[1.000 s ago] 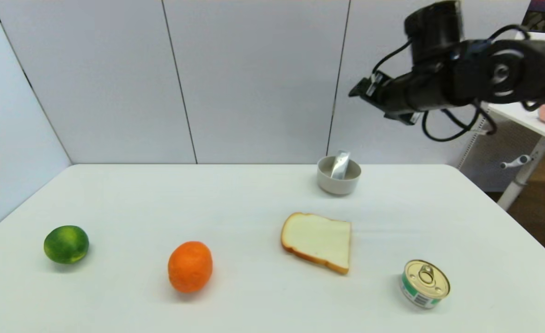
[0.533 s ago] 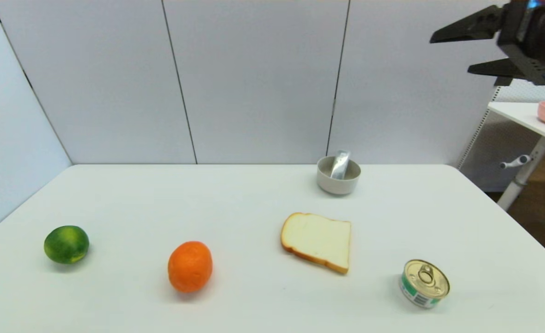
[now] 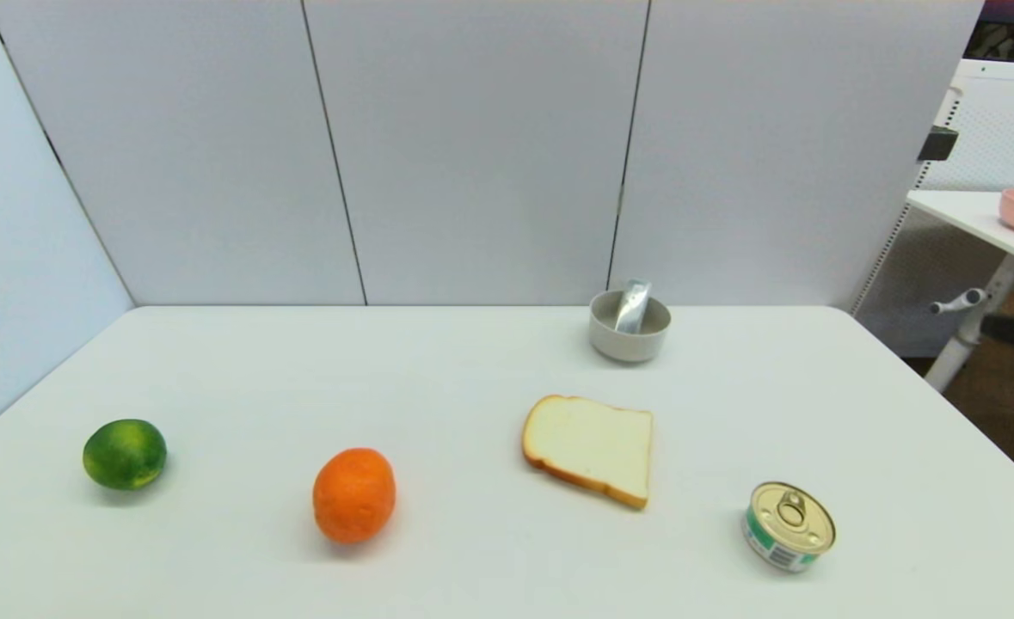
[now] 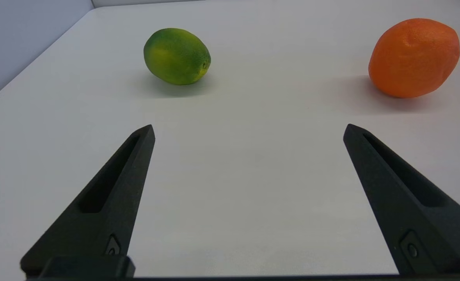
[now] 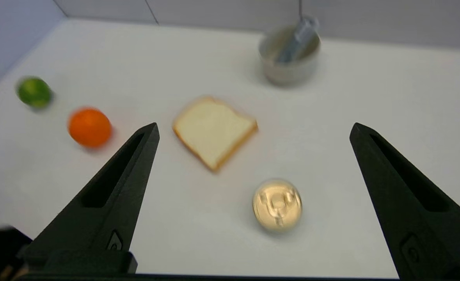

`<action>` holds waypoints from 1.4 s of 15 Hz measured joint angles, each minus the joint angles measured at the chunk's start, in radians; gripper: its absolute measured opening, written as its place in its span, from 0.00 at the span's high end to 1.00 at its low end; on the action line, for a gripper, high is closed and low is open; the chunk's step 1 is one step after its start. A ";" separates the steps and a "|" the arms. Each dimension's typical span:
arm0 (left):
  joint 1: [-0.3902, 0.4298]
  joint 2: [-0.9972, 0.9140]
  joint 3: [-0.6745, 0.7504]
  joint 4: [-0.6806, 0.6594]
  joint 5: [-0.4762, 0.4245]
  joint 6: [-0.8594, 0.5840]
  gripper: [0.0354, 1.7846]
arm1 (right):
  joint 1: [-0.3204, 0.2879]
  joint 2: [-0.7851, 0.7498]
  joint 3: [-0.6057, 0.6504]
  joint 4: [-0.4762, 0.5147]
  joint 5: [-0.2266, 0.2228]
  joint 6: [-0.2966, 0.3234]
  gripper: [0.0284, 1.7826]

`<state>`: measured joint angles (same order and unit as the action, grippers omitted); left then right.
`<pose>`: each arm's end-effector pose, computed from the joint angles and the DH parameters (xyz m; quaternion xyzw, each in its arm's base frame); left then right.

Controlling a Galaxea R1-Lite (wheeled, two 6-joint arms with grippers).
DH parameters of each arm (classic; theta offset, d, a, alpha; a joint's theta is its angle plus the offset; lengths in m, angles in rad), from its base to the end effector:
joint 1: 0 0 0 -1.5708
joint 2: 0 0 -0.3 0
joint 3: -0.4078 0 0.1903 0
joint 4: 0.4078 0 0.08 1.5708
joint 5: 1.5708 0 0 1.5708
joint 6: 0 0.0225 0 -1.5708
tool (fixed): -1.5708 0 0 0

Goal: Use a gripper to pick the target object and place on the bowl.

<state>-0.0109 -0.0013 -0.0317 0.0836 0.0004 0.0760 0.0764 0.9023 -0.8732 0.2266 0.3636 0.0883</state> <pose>-0.0255 0.0003 0.0756 0.0381 0.0251 -0.0062 0.9989 0.0877 0.0147 0.2802 0.0609 0.1356 0.2107 0.9662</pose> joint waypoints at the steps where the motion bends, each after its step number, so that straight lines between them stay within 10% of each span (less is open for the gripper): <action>1: 0.000 0.000 0.000 0.000 0.000 0.000 0.04 | -0.010 -0.071 0.089 -0.006 -0.026 -0.017 0.05; 6: 0.000 0.000 0.000 0.000 0.000 0.000 0.04 | -0.063 -0.401 0.441 -0.003 -0.207 -0.141 0.05; 12: 0.000 0.000 0.000 0.000 0.000 0.000 0.04 | -0.091 -0.698 0.716 -0.033 -0.325 -0.116 0.05; 21: 0.000 0.000 0.000 0.000 0.000 0.000 0.04 | -0.084 -0.896 0.864 -0.230 -0.388 -0.020 0.05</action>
<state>-0.0109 -0.0013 -0.0321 0.0836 0.0000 0.0760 -0.0077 0.0066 -0.0096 -0.0036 -0.0245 0.0687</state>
